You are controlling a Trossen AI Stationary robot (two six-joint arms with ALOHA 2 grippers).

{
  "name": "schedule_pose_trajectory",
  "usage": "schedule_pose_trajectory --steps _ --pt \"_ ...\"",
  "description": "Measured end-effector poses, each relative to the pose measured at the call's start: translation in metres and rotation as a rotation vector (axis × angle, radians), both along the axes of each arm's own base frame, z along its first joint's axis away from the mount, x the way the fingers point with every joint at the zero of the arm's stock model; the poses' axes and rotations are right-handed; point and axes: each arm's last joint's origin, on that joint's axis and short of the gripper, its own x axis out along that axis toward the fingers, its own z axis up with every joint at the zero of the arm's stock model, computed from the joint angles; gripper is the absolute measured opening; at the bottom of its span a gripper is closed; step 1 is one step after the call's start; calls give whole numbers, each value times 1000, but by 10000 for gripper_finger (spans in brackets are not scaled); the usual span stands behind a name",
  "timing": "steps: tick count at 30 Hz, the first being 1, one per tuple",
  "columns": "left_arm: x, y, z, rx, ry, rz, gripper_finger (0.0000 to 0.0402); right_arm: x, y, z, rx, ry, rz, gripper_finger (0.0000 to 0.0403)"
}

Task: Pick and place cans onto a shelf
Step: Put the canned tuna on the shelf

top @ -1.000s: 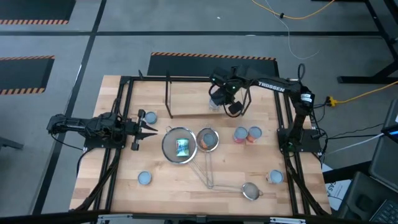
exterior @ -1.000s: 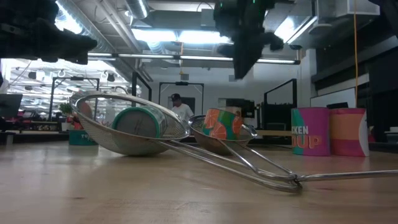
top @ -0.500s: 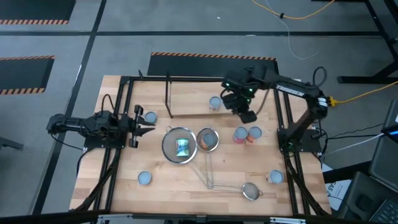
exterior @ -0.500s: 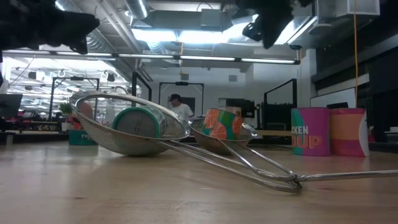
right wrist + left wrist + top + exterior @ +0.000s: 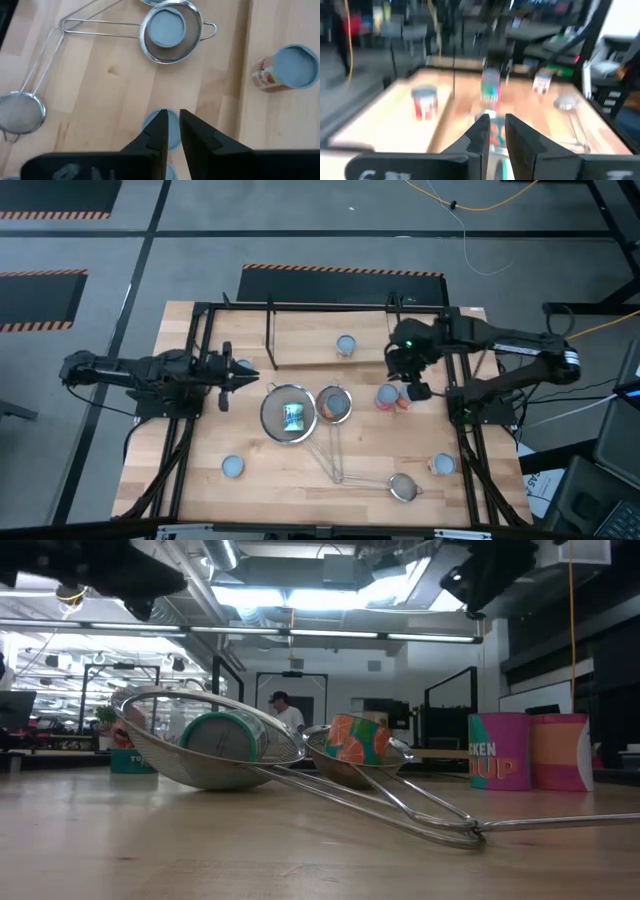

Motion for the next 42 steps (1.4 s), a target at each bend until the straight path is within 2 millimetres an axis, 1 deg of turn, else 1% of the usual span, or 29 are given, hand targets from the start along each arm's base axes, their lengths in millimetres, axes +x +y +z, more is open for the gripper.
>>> schedule_pose_trajectory --steps 3,7,12,16,19,22,26,30,42 --pt "5 0 13 -80 131 19 54 -12 6 -6 19 -17 -19 53" --pt "7 0 30 -150 311 52 54 -23 11 -16 32 -32 -30 53" --pt "4 1 48 -179 478 127 54 -26 11 -29 29 -68 -28 53" --pt "0 2 53 -216 571 203 54 -25 11 -36 27 -69 -24 53" --pt "-1 4 51 -270 597 249 55 -24 11 -36 25 -80 -23 53" --pt "-3 7 48 -315 625 303 64 -22 11 -34 22 -109 -22 53" --pt "-5 14 43 -309 676 392 89 -20 11 -33 9 -131 -4 53" --pt "0 21 38 -322 711 452 104 -20 11 -33 7 -131 0 53" --pt "24 32 -9 -320 952 544 106 -20 11 -33 8 -130 0 53"
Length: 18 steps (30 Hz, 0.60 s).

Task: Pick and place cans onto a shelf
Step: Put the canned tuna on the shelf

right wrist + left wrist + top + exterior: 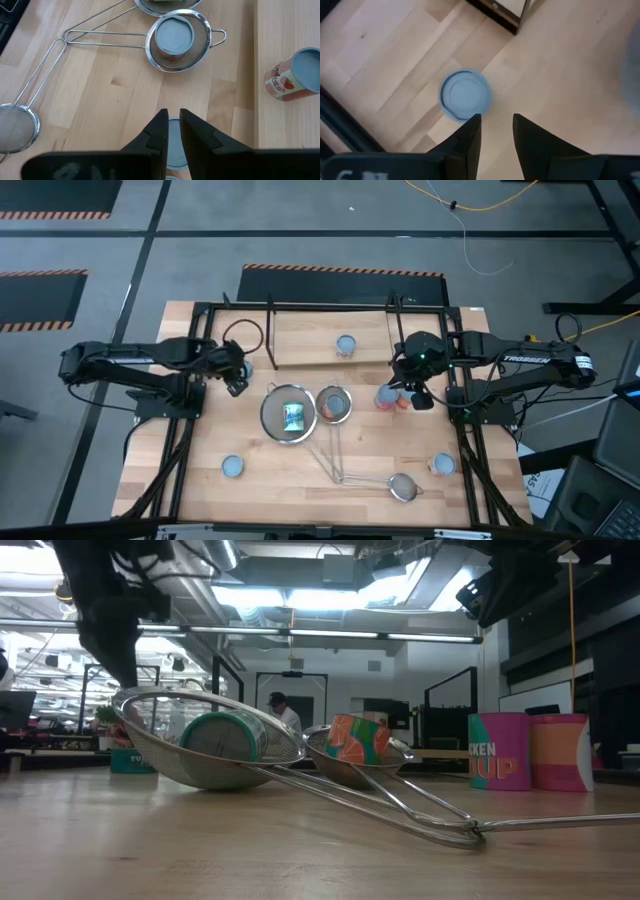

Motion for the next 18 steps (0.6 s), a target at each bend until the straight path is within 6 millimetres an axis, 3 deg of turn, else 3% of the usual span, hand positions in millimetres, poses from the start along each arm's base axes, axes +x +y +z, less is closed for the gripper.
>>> schedule_pose_trajectory --steps 18 --pt "29 8 -56 -10 97 20 106 0 0 0 1 1 0 53"
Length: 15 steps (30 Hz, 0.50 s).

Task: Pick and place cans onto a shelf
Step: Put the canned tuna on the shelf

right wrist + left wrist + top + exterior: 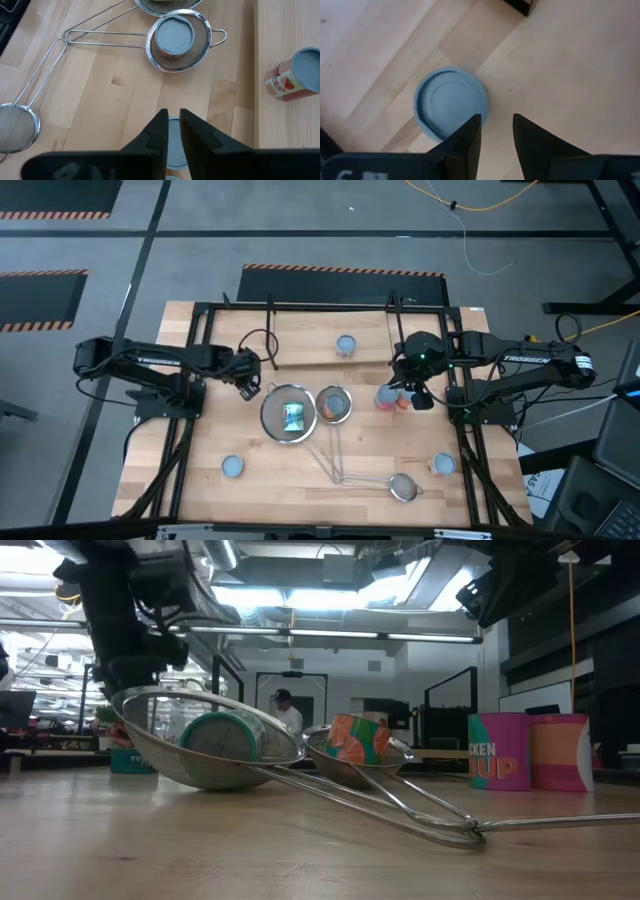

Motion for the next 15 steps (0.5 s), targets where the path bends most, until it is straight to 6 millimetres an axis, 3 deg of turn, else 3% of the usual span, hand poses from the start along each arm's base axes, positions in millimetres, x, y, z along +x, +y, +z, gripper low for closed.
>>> schedule_pose_trajectory --steps 6,15 --pt "3 1 -14 19 39 7 106 0 0 0 0 0 0 53" --pt "6 3 -17 69 47 21 105 0 0 0 0 0 0 53"
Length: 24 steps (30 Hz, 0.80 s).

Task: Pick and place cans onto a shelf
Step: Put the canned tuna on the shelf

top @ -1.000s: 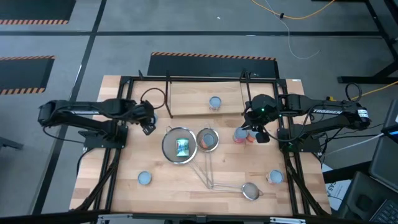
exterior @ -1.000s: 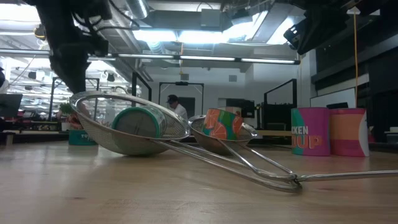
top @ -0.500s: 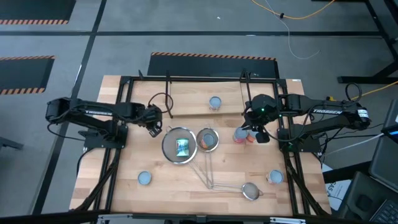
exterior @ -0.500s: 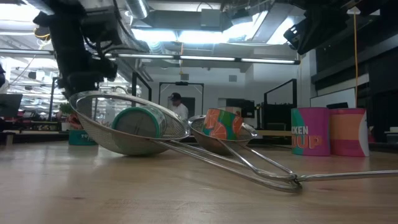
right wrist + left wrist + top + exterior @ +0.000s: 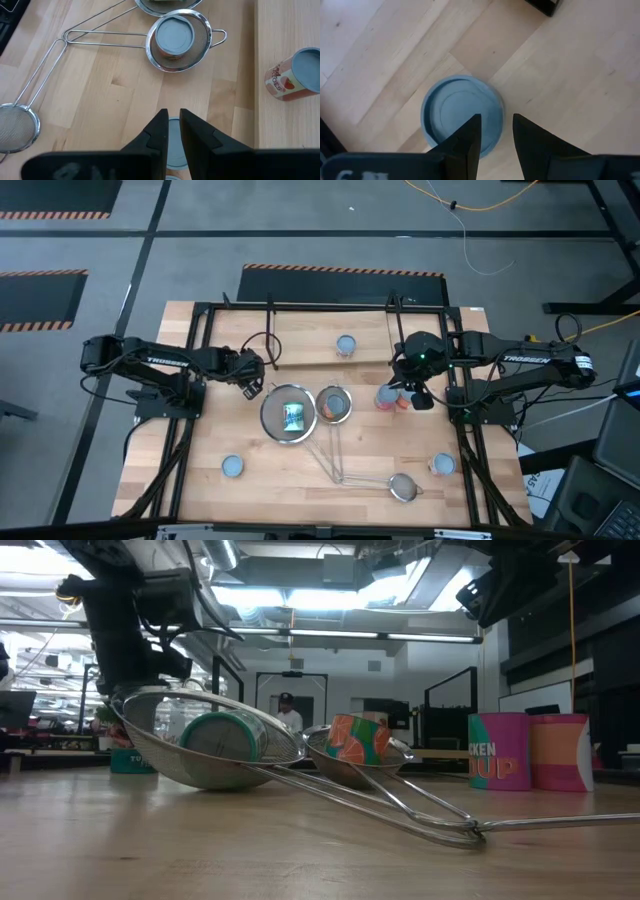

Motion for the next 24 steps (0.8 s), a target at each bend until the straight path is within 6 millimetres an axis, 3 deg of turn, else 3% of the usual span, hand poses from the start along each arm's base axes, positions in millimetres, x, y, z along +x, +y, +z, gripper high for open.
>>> schedule_pose_trajectory --steps 10,19,24 --pt "0 0 -1 2 -8 21 105 0 0 0 0 0 0 53" --pt "-8 -1 -16 -6 -14 44 105 0 0 0 0 0 0 53" --pt "-8 -1 -16 -7 -14 43 87 0 0 0 0 0 0 53"
